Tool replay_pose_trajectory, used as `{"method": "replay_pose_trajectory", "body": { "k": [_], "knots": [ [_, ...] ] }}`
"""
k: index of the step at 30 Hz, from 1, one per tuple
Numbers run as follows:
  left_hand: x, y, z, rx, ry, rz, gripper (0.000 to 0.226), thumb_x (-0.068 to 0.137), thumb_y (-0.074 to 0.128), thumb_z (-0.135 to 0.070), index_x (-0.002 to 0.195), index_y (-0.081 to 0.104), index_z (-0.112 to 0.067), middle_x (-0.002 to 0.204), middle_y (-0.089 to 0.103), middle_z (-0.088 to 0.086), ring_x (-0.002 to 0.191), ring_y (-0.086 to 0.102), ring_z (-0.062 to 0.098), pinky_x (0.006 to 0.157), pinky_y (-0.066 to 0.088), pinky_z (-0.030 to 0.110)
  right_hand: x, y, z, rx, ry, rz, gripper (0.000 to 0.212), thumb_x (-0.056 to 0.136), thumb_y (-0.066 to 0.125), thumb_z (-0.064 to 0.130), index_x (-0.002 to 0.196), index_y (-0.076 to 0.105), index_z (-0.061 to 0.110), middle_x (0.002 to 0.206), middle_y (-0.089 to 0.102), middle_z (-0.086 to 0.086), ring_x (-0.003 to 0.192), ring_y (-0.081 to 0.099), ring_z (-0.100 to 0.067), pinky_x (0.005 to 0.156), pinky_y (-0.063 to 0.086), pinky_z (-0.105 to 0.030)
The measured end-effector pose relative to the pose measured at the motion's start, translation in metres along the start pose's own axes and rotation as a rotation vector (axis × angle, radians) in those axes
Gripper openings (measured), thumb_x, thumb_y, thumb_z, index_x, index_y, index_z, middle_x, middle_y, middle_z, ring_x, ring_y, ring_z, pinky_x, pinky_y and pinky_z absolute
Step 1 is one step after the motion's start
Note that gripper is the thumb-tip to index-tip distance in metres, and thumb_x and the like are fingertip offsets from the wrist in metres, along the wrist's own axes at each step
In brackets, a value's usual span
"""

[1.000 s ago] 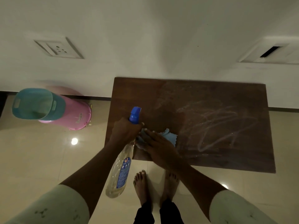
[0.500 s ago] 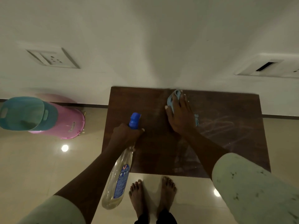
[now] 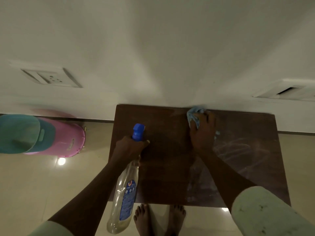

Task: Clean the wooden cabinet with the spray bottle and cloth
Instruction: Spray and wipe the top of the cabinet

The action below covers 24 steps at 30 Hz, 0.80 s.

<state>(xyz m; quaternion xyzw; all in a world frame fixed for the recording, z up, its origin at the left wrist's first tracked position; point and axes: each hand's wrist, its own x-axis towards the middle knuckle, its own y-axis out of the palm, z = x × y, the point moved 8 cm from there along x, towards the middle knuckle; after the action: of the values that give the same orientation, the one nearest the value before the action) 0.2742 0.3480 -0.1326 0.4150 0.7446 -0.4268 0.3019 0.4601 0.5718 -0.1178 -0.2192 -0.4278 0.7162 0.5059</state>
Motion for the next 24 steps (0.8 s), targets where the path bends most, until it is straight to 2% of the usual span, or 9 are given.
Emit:
{"method": "replay_pose_trajectory", "body": {
  "k": [4, 6, 9, 10, 12, 16, 18, 20, 24],
  "knots": [
    [0.005, 0.001, -0.004, -0.016, -0.011, 0.034, 0.051, 0.077, 0.069, -0.040, 0.116, 0.050, -0.012, 0.092, 0.062, 0.007, 0.074, 0.063, 0.016, 0.056, 0.045, 0.024, 0.011, 0.021, 0.034, 0.073, 0.101, -0.020, 0.031, 0.087, 0.063, 0.016, 0.117, 0.065, 0.010, 0.128, 0.054, -0.013, 0.119, 0.050, -0.032, 0.100, 0.044, -0.045],
    [0.008, 0.000, -0.006, -0.013, -0.019, 0.032, 0.052, 0.077, 0.070, -0.039, 0.117, 0.049, -0.012, 0.092, 0.062, 0.007, 0.074, 0.062, 0.017, 0.056, 0.045, 0.024, 0.002, 0.034, 0.065, 0.059, -0.038, 0.004, 0.033, 0.086, 0.066, 0.017, 0.119, 0.065, 0.013, 0.127, 0.055, -0.012, 0.117, 0.050, -0.029, 0.099, 0.044, -0.042],
    [0.008, 0.004, -0.012, -0.015, -0.031, 0.047, 0.053, 0.078, 0.070, -0.036, 0.119, 0.048, -0.011, 0.092, 0.062, 0.008, 0.073, 0.062, 0.016, 0.055, 0.044, 0.024, -0.012, 0.059, 0.099, -0.001, -0.365, 0.176, 0.035, 0.085, 0.068, 0.016, 0.119, 0.064, 0.013, 0.127, 0.057, -0.012, 0.116, 0.048, -0.028, 0.096, 0.047, -0.041],
    [0.007, 0.006, -0.014, -0.014, -0.032, 0.052, 0.053, 0.078, 0.070, -0.036, 0.119, 0.048, -0.011, 0.092, 0.062, 0.008, 0.073, 0.062, 0.016, 0.054, 0.044, 0.024, -0.009, 0.061, 0.098, -0.008, -0.392, 0.206, 0.035, 0.085, 0.067, 0.016, 0.120, 0.064, 0.014, 0.128, 0.056, -0.013, 0.115, 0.047, -0.029, 0.095, 0.046, -0.041],
    [0.006, 0.006, -0.017, -0.023, -0.026, 0.054, 0.051, 0.077, 0.070, -0.036, 0.116, 0.049, -0.011, 0.092, 0.063, 0.008, 0.073, 0.062, 0.017, 0.054, 0.044, 0.023, -0.002, 0.053, 0.079, -0.009, -0.343, 0.175, 0.034, 0.087, 0.065, 0.017, 0.121, 0.063, 0.017, 0.128, 0.055, -0.012, 0.114, 0.045, -0.028, 0.095, 0.044, -0.041],
    [0.004, -0.003, -0.022, -0.075, 0.024, 0.050, 0.044, 0.076, 0.071, -0.037, 0.108, 0.054, -0.012, 0.093, 0.066, 0.011, 0.073, 0.064, 0.019, 0.059, 0.050, 0.028, -0.004, 0.020, 0.023, 0.047, 0.012, -0.131, 0.030, 0.088, 0.064, 0.010, 0.118, 0.065, 0.009, 0.129, 0.054, -0.018, 0.118, 0.046, -0.030, 0.102, 0.040, -0.045],
    [0.003, -0.011, -0.024, -0.090, 0.055, 0.047, 0.043, 0.076, 0.071, -0.038, 0.106, 0.055, -0.011, 0.090, 0.067, 0.010, 0.072, 0.065, 0.019, 0.061, 0.052, 0.029, -0.007, 0.027, 0.037, 0.104, 0.118, -0.174, 0.033, 0.087, 0.063, 0.005, 0.119, 0.063, 0.008, 0.132, 0.052, -0.020, 0.122, 0.046, -0.034, 0.107, 0.036, -0.044],
    [0.001, -0.018, -0.023, -0.089, 0.074, 0.028, 0.041, 0.075, 0.071, -0.039, 0.103, 0.055, -0.012, 0.090, 0.067, 0.011, 0.075, 0.066, 0.022, 0.064, 0.053, 0.031, -0.009, 0.051, 0.071, 0.104, 0.032, -0.016, 0.040, 0.086, 0.062, 0.005, 0.125, 0.060, 0.011, 0.136, 0.050, -0.017, 0.126, 0.044, -0.035, 0.110, 0.031, -0.042],
    [-0.005, -0.024, -0.015, -0.141, 0.077, 0.050, 0.030, 0.080, 0.067, -0.030, 0.102, 0.055, -0.013, 0.089, 0.065, 0.009, 0.074, 0.064, 0.020, 0.066, 0.052, 0.030, -0.067, 0.086, 0.129, 0.040, -0.344, 0.384, 0.048, 0.082, 0.065, 0.011, 0.129, 0.055, 0.011, 0.136, 0.049, -0.014, 0.129, 0.040, -0.031, 0.108, 0.033, -0.044]
  ]
}}
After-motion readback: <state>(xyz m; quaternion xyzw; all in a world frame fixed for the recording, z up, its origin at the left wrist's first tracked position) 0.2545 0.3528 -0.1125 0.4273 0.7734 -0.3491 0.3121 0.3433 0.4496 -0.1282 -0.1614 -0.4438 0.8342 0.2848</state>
